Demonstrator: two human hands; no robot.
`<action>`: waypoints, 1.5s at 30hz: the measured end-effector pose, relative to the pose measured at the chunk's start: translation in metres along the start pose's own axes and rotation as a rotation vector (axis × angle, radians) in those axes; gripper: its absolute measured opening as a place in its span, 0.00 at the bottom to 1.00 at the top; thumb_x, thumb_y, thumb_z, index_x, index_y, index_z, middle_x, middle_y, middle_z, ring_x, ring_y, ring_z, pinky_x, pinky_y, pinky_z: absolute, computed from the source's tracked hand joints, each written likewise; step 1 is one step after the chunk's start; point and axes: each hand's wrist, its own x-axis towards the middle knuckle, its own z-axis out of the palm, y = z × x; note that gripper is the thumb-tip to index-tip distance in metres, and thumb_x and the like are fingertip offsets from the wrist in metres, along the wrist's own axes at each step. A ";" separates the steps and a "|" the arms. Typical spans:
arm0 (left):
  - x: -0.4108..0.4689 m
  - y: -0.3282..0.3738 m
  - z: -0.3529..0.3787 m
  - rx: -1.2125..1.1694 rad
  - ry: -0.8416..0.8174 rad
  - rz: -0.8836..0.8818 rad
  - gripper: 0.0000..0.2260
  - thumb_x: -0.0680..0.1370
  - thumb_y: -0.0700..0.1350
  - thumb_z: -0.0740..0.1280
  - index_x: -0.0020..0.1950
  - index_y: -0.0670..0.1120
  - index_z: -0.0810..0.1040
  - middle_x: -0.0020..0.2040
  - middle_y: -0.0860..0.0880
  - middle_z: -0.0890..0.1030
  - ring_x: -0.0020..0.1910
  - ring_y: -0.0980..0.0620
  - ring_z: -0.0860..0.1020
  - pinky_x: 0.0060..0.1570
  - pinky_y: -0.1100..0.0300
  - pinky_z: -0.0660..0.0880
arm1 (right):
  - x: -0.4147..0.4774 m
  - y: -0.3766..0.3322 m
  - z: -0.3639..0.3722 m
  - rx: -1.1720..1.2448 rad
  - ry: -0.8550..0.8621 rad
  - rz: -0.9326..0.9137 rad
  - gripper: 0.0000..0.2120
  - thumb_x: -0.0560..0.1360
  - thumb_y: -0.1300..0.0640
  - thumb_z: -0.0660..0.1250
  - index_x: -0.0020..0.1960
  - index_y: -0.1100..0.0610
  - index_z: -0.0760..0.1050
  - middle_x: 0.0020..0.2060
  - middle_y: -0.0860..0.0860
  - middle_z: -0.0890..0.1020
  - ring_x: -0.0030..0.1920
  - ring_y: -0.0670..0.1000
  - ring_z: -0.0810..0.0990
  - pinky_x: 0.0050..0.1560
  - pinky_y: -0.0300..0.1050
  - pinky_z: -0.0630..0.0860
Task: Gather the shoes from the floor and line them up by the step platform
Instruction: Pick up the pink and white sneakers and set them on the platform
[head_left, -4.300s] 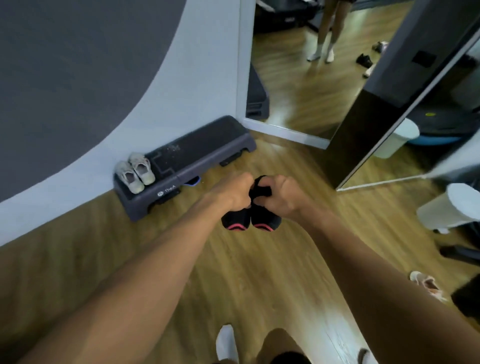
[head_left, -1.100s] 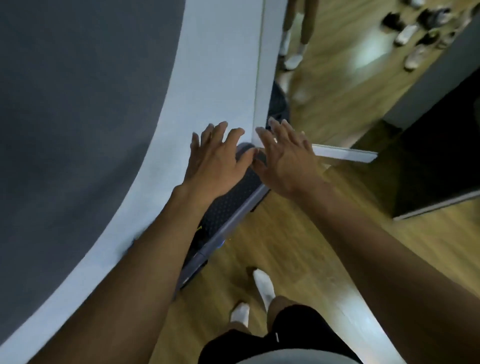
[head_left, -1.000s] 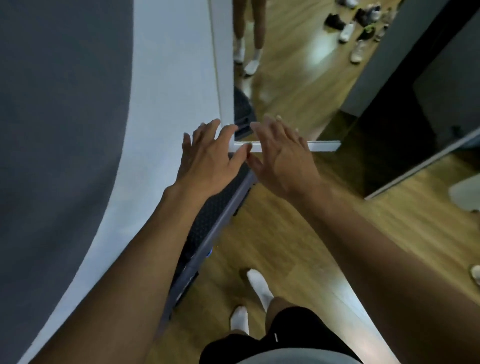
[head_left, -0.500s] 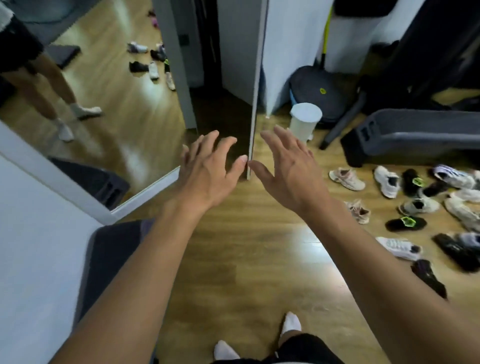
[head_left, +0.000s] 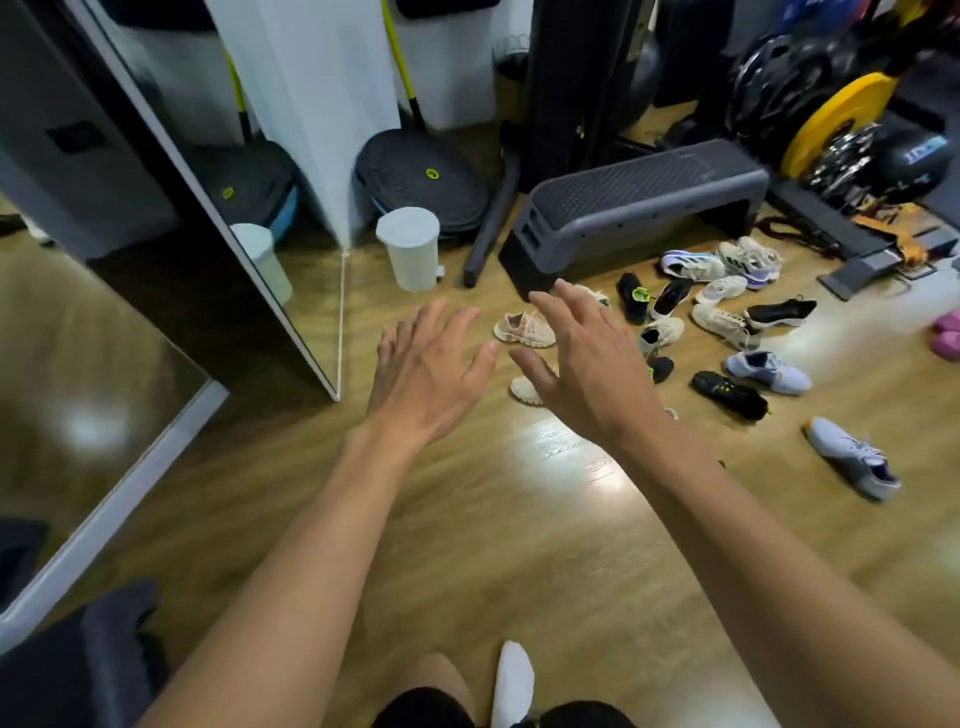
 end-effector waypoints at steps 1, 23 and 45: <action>0.014 0.010 0.007 -0.007 -0.008 0.020 0.23 0.79 0.61 0.51 0.72 0.54 0.64 0.74 0.48 0.63 0.73 0.45 0.61 0.71 0.40 0.57 | 0.005 0.017 -0.002 -0.005 0.002 0.027 0.29 0.78 0.39 0.58 0.75 0.49 0.59 0.75 0.53 0.60 0.75 0.54 0.59 0.72 0.57 0.60; 0.338 0.066 0.194 -0.049 -0.230 -0.091 0.24 0.77 0.55 0.59 0.72 0.54 0.64 0.74 0.49 0.59 0.71 0.44 0.62 0.66 0.45 0.62 | 0.253 0.274 0.077 -0.049 -0.306 0.168 0.28 0.78 0.44 0.60 0.75 0.52 0.59 0.73 0.54 0.64 0.71 0.56 0.64 0.67 0.54 0.65; 0.472 -0.101 0.663 -0.117 -0.635 -0.434 0.26 0.77 0.57 0.61 0.72 0.50 0.60 0.73 0.44 0.57 0.65 0.37 0.70 0.61 0.43 0.70 | 0.377 0.498 0.550 0.081 -0.696 0.301 0.27 0.76 0.52 0.65 0.73 0.54 0.62 0.66 0.58 0.70 0.65 0.60 0.70 0.63 0.55 0.70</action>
